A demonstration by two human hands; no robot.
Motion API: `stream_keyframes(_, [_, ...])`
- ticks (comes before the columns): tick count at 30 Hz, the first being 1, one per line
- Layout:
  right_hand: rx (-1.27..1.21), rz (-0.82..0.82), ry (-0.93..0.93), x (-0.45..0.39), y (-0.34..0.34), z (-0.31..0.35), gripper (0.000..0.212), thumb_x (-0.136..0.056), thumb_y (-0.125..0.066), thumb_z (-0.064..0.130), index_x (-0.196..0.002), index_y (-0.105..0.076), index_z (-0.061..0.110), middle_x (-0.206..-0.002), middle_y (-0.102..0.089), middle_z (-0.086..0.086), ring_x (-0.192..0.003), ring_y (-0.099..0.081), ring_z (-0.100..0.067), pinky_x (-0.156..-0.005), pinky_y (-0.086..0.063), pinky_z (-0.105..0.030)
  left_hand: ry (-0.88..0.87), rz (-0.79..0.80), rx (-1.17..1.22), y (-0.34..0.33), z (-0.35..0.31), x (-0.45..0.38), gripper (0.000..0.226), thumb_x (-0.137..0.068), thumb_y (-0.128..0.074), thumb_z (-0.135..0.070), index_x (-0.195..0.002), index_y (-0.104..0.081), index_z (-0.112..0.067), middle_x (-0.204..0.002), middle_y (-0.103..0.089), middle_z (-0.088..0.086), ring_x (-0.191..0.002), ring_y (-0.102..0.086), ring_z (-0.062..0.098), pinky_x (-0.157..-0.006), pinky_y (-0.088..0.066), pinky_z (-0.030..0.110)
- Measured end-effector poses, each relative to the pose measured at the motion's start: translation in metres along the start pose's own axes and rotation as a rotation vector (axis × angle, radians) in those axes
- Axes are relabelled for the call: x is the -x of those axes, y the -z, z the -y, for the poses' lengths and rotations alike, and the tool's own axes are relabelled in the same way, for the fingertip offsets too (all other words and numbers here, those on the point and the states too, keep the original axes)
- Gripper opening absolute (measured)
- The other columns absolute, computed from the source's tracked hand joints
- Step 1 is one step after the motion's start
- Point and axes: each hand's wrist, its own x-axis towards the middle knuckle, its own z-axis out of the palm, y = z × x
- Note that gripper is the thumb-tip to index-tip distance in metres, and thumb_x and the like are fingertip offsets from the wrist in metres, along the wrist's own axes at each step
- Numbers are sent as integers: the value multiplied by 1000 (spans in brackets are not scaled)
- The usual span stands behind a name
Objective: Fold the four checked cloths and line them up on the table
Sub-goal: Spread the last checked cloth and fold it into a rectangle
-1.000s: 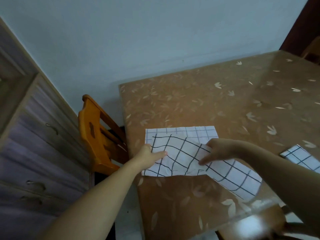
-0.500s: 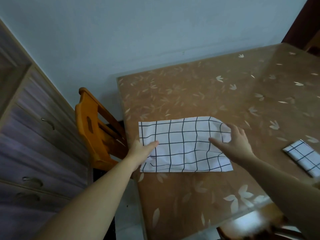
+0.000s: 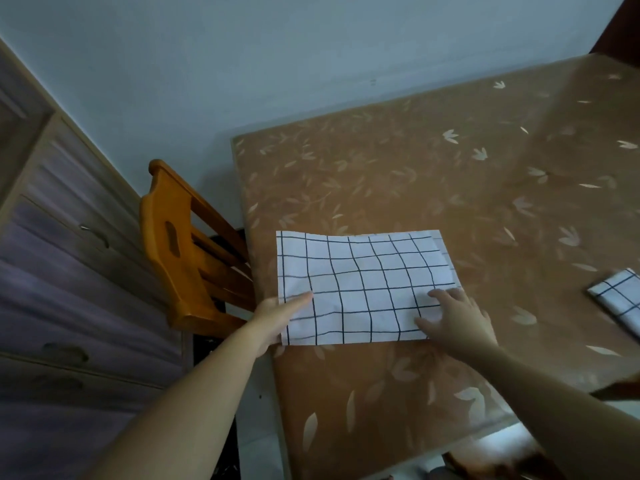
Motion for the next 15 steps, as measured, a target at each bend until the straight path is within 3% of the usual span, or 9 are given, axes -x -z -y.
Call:
stream_keyframes(3, [-96, -47, -199, -4, -6, 3, 85, -79, -58, 65, -144, -32, 17, -143, -39, -9, -131, -35, -32, -104, -31, -49, 40, 80, -93, 2, 5, -3, 30, -82, -77, -23, -111, -68, -18, -99, -75, 1, -92, -71, 20, -80, -57, 36])
stream_keyframes(7, [-142, -37, -264, -10, -3, -1, 82, -80, -60, 59, -143, -31, 17, -138, -38, -13, -127, -36, -36, -103, -30, -50, 40, 17, -176, -1, 6, -9, 20, -88, -70, -23, -107, -68, -18, -98, -73, 2, -91, -69, 20, -82, -57, 38])
stream_keyframes(11, [100, -93, 50, -5, -4, -2, 75, -84, -51, 64, -147, -28, 30, -148, -31, -5, -134, -30, -29, -106, -28, -45, 0, -35, -176, -8, 10, -13, 16, -90, -67, -26, -105, -66, -22, -98, -71, -2, -89, -66, 15, -70, -52, 27])
stream_keyframes(15, [283, 41, 330, 3, -23, 9, 76, -85, -19, 75, -151, -3, 40, -162, -1, -1, -148, -1, -25, -117, -11, -44, -25, -76, -156, -15, 14, -17, 17, -91, -67, -24, -107, -66, -21, -98, -70, -4, -93, -65, 16, -83, -53, 32])
